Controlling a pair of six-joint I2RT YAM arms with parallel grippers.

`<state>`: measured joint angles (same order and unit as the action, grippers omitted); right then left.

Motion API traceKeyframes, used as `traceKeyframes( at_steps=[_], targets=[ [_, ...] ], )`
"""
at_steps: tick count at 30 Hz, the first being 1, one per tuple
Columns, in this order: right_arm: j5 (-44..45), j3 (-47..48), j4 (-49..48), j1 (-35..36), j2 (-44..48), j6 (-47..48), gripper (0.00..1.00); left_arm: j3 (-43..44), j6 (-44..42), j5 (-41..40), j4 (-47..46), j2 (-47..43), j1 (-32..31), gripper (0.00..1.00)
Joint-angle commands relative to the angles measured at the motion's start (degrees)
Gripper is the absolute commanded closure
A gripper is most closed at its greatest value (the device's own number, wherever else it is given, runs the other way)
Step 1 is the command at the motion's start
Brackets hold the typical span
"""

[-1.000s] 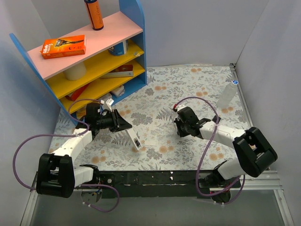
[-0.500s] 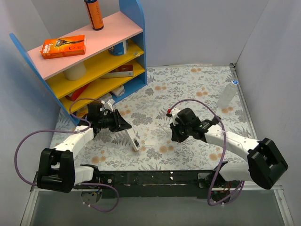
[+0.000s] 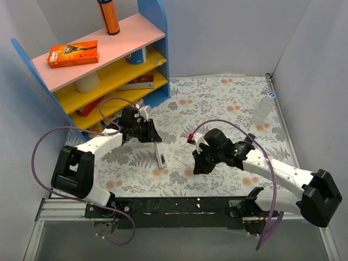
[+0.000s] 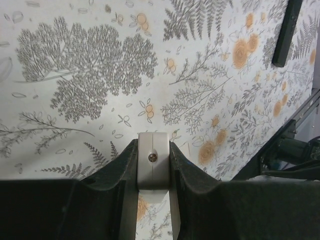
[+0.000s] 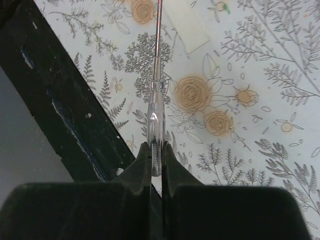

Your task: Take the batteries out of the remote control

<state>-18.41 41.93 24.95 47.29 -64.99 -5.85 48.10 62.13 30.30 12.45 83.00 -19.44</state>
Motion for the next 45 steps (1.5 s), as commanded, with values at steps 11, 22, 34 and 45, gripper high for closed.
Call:
traceKeyframes(
  at_steps=[11, 22, 34, 45],
  targets=[
    [6.3, 10.6, 5.7, 10.1, -10.2, -0.8, 0.99, 1.6, -5.0, -2.7, 6.6, 4.4, -1.2, 1.00],
    [14.6, 15.4, 9.9, 12.9, -16.2, 2.5, 0.99, 2.2, -4.6, -0.2, 7.5, 6.8, -1.1, 1.00],
    [23.9, 14.1, 10.9, 12.9, -14.5, -0.9, 0.99, 3.8, -4.3, -2.5, 8.2, 10.0, -1.2, 0.59],
    [30.2, 8.7, 5.9, 6.2, -17.9, -10.0, 0.99, 4.0, -3.4, -6.0, 7.7, 7.1, -1.1, 0.23]
  ],
)
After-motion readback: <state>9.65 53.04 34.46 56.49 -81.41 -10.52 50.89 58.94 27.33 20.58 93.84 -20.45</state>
